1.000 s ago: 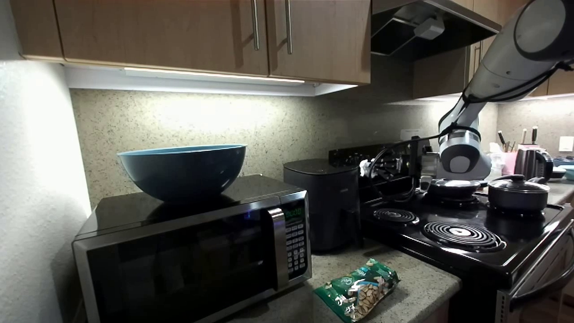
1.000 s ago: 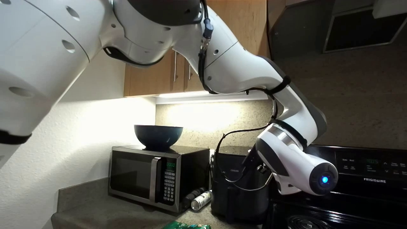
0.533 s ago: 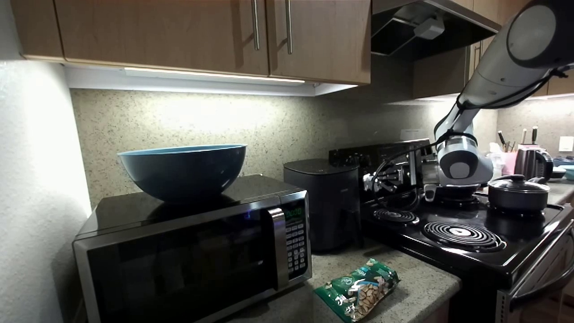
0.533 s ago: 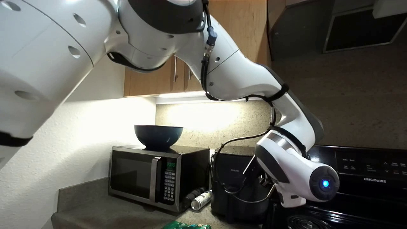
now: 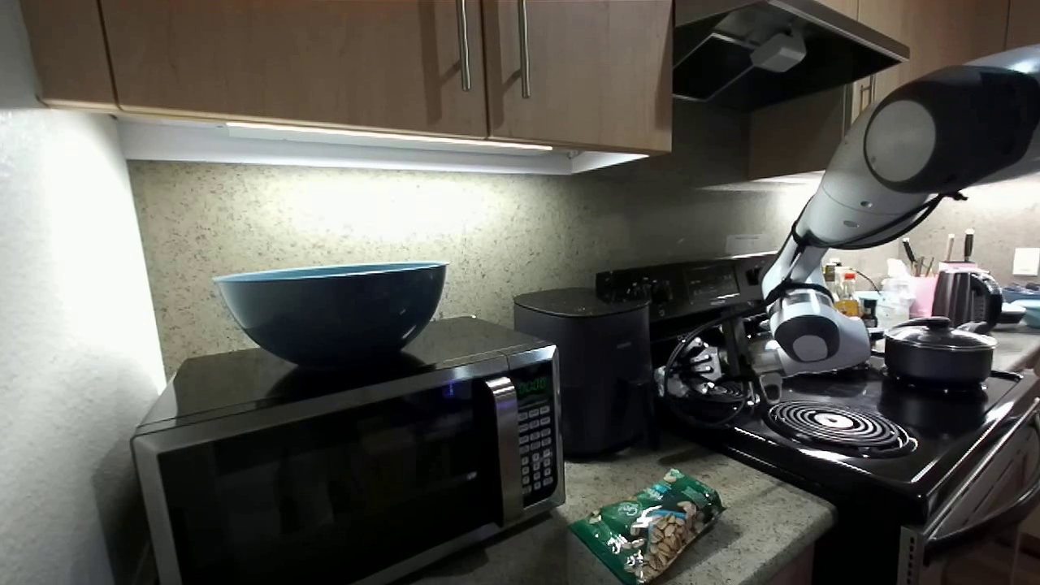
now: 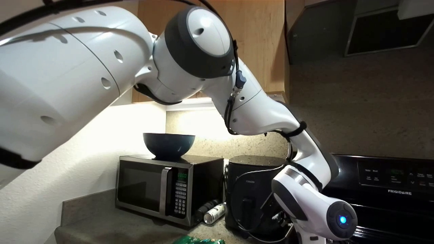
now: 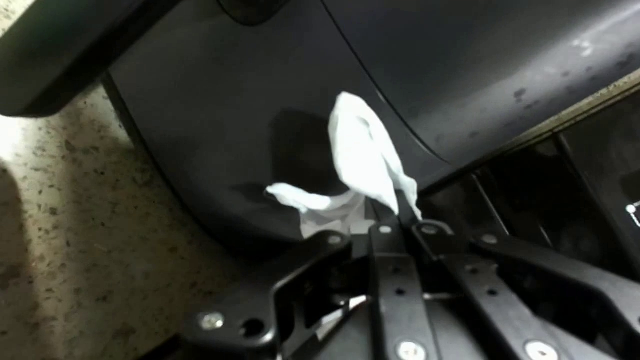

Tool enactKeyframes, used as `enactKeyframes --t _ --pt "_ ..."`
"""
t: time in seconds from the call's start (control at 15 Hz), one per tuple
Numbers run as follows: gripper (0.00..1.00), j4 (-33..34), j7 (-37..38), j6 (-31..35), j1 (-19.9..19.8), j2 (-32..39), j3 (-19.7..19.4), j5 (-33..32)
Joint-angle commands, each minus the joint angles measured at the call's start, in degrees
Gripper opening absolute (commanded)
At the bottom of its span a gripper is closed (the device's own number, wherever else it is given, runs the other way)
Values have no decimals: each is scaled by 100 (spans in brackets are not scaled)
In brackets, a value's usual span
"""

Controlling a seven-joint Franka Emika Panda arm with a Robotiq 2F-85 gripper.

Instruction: Use the tissue to wipe the airfryer

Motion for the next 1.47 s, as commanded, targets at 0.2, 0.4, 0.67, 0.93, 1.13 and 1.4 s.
enactKeyframes --t 0.2,0.4,0.67,0.93,1.13,1.4 --pt "2 239 -42 -6 109 -2 241 227" --pt "2 53 70 -121 59 -251 273 350" --pt "2 -280 148 -377 -21 -729 297 780" --pt "2 -571 263 -495 43 -1138 270 996" --pt "3 -330 139 -351 35 -931 93 884" --pt "2 -621 198 -246 152 -1065 31 450"
